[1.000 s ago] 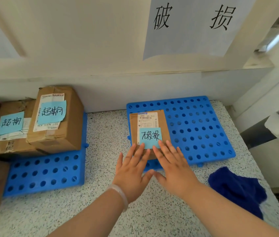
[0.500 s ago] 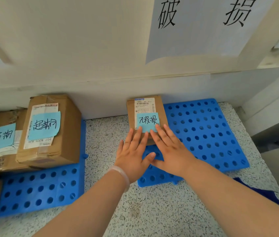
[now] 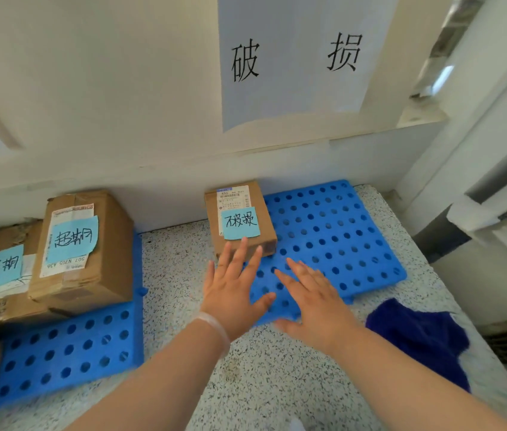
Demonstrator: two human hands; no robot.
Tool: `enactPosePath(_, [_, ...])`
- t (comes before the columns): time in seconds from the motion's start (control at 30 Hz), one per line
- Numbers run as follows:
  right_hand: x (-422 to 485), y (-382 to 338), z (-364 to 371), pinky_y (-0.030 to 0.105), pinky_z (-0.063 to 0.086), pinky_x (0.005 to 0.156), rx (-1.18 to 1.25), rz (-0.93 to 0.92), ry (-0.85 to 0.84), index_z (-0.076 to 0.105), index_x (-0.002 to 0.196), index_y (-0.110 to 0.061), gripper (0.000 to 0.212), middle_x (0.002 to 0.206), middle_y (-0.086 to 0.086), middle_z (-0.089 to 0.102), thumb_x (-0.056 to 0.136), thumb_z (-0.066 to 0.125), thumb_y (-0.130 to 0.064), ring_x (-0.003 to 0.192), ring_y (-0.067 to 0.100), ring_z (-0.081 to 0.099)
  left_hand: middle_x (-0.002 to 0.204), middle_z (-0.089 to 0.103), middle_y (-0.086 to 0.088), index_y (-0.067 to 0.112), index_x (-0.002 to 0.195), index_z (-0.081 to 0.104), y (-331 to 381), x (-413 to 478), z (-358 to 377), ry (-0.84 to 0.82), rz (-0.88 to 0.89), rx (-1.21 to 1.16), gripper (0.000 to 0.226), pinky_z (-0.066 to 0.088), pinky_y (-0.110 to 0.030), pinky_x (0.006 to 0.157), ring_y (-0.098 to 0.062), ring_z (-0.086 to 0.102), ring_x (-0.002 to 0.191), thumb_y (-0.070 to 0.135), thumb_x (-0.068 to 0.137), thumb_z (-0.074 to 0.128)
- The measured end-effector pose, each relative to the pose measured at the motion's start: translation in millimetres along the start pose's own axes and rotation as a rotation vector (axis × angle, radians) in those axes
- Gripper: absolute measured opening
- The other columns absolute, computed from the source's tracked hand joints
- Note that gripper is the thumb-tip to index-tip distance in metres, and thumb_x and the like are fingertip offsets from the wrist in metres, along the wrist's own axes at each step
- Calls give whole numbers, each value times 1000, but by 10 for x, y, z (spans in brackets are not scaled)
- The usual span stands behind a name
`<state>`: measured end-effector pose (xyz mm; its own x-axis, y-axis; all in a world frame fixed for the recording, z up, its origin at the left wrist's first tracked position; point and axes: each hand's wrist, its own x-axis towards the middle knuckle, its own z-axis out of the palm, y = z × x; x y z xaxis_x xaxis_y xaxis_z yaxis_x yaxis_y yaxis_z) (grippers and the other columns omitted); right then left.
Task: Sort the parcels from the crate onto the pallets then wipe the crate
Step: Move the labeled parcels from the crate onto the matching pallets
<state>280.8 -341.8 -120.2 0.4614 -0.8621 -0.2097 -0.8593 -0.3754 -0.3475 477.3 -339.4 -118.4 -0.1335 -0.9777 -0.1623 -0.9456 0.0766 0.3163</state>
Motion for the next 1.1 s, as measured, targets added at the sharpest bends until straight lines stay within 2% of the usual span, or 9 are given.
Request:
enactPosePath(0.1, [-470, 81, 33, 36, -10, 121, 4, 60, 7, 0, 154, -40, 89, 154, -18, -24, 83, 43, -71, 140, 0, -26, 152, -34, 16, 43, 148, -18, 307, -171, 90, -39, 59, 21, 86, -6, -49, 121, -12, -31, 142, 73, 87, 35])
enactPosePath(0.17, [-786, 153, 6, 35, -13, 120, -3, 109, 58, 1, 154, -40, 89, 158, -16, -22, 83, 45, -71, 141, 1, -26, 154, -32, 16, 45, 147, -19, 561, -282, 142, -48, 111, 21, 86, -6, -50, 121, -12, -28, 144, 70, 89, 40])
enactPosePath(0.23, [-1102, 243, -49, 32, -19, 116, -9, 187, 99, -2, 154, -41, 90, 158, -15, -24, 84, 46, -71, 139, 1, -29, 157, -28, 14, 44, 150, -15, 861, -383, 191, -54, 184, 19, 87, -7, -48, 120, -13, -25, 146, 69, 89, 42])
enactPosePath(0.37, [-1774, 445, -144, 33, -21, 115, -43, 351, 167, -5, 154, -39, 98, 154, -16, -27, 72, 32, -78, 142, 6, -29, 159, -24, 12, 46, 149, -16, 1545, -582, 325, -51, 351, 32, 90, -7, -48, 121, -14, -20, 148, 69, 88, 46])
enactPosePath(0.5, [-2532, 666, -188, 35, -22, 113, -23, 513, 226, -6, 154, -39, 97, 158, -12, -25, 79, 44, -76, 140, 7, -31, 162, -15, 9, 45, 151, -10, 2245, -798, 487, -70, 505, 39, 92, -3, -46, 121, -16, -11, 150, 67, 85, 50])
enactPosePath(0.63, [-3381, 794, -248, 42, -13, 120, -22, 709, 298, -7, 153, -41, 93, 161, -9, -22, 85, 48, -71, 147, 15, -24, 163, -9, 7, 46, 151, -6, 3016, -1099, 619, -115, 668, 37, 91, -1, -48, 121, -19, -6, 150, 68, 84, 51])
enactPosePath(0.87, [-4933, 987, -123, 45, -6, 122, 32, 981, 429, 0, 154, -40, 93, 162, -9, -16, 79, 42, -75, 148, 12, -19, 164, -7, 4, 45, 153, -5, 4321, -1840, 945, -170, 1011, 60, 90, 4, -46, 122, -20, -3, 150, 65, 85, 52])
enactPosePath(0.93, [-5286, 977, -36, 46, -3, 122, 80, 1077, 454, -2, 153, -42, 94, 161, -12, -18, 81, 49, -74, 147, 12, -20, 164, -7, 5, 45, 153, -4, 4557, -2049, 1067, -209, 1071, 79, 90, 6, -45, 122, -20, -1, 150, 65, 85, 53])
enactPosePath(1.1, [-5926, 947, 88, 43, 1, 119, 166, 1277, 435, -10, 152, -43, 96, 160, -13, -22, 83, 49, -74, 149, 18, -13, 164, -2, 5, 45, 152, -3, 4982, -2388, 1325, -282, 1126, 102, 91, 12, -48, 121, -21, 3, 150, 68, 84, 52])
